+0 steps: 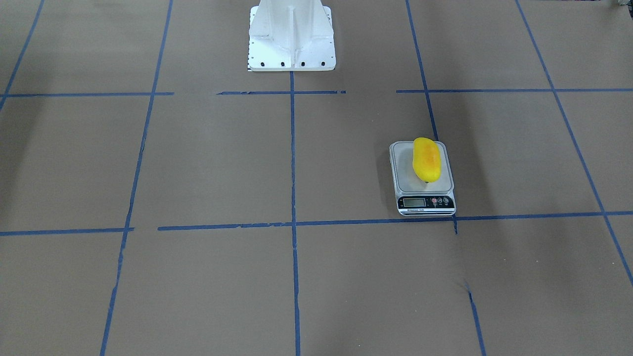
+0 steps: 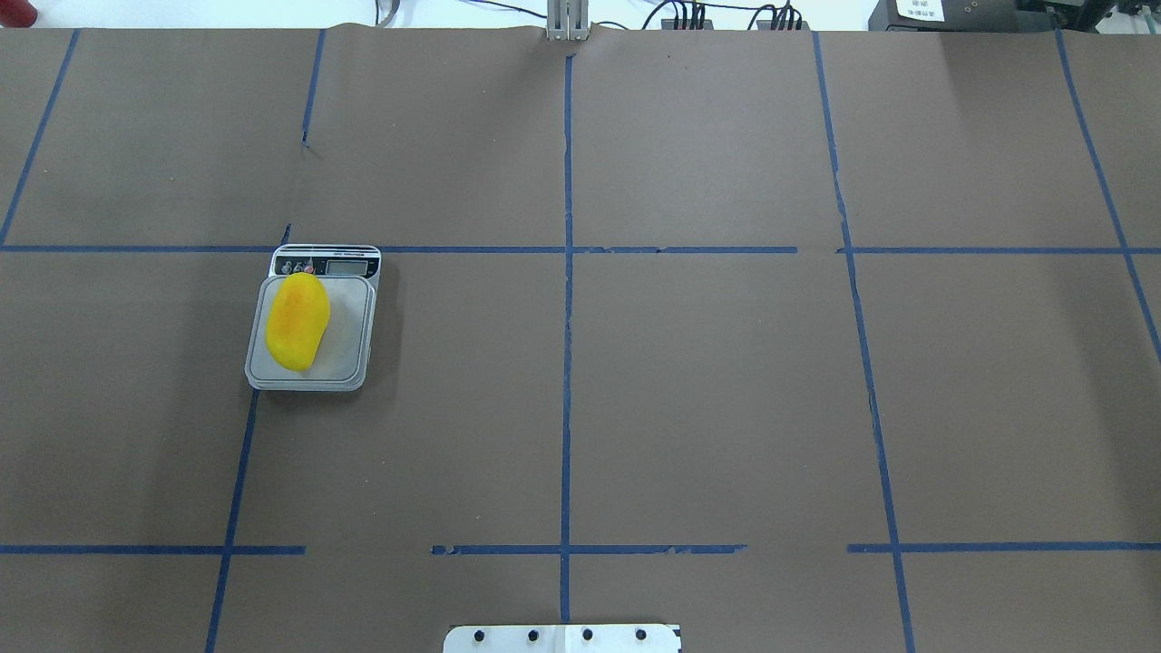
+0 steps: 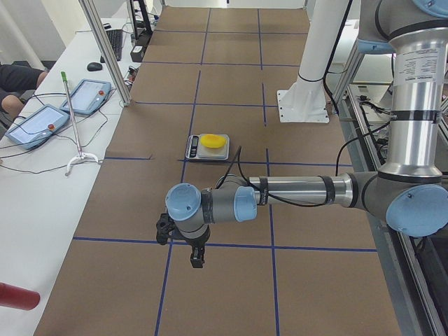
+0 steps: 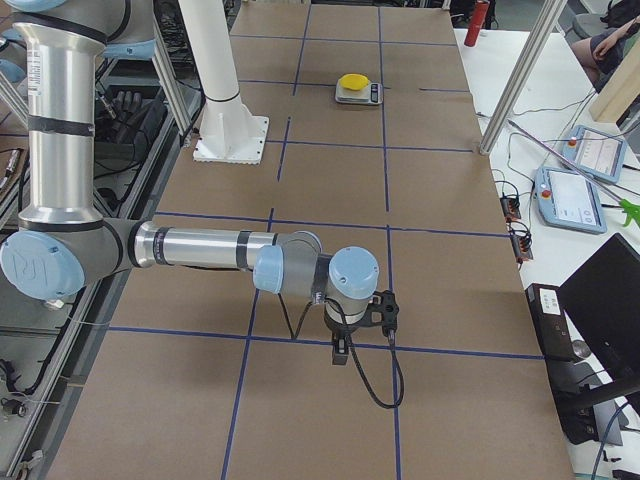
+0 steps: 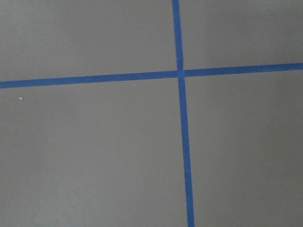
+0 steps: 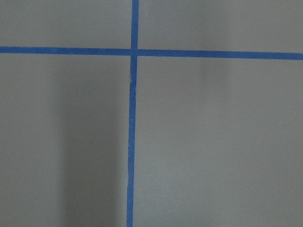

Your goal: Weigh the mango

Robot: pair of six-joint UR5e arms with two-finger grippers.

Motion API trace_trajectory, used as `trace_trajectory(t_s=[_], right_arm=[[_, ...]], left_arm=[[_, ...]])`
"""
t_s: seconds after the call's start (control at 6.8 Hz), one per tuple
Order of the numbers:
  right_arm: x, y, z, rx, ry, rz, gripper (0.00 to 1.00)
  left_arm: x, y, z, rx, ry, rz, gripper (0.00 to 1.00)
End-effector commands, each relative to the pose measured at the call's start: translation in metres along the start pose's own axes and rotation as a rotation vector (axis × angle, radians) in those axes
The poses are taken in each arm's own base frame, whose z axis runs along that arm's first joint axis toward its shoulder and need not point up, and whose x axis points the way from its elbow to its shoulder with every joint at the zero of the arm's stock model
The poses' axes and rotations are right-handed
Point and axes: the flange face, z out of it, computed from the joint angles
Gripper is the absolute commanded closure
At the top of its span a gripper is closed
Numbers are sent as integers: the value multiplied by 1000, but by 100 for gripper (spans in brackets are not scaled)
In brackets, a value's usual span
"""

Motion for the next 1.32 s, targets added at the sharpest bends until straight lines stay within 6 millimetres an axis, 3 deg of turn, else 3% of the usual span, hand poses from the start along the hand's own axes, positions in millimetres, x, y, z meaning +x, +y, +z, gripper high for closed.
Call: trace_trajectory(t_s=[0.0, 0.15, 0.29, 1.18], right_arm=[[0, 0, 0, 1, 0, 0, 0], [0, 0, 0, -1, 0, 1, 0], [0, 0, 0, -1, 0, 1, 0], [0, 0, 0, -1, 0, 1, 0]], left_arm=[[11, -5, -14, 18, -2, 17, 0], [28, -10, -31, 4, -2, 5, 0], [31, -12, -36, -1, -7, 4, 0], [33, -14, -38, 1, -11, 41, 0]])
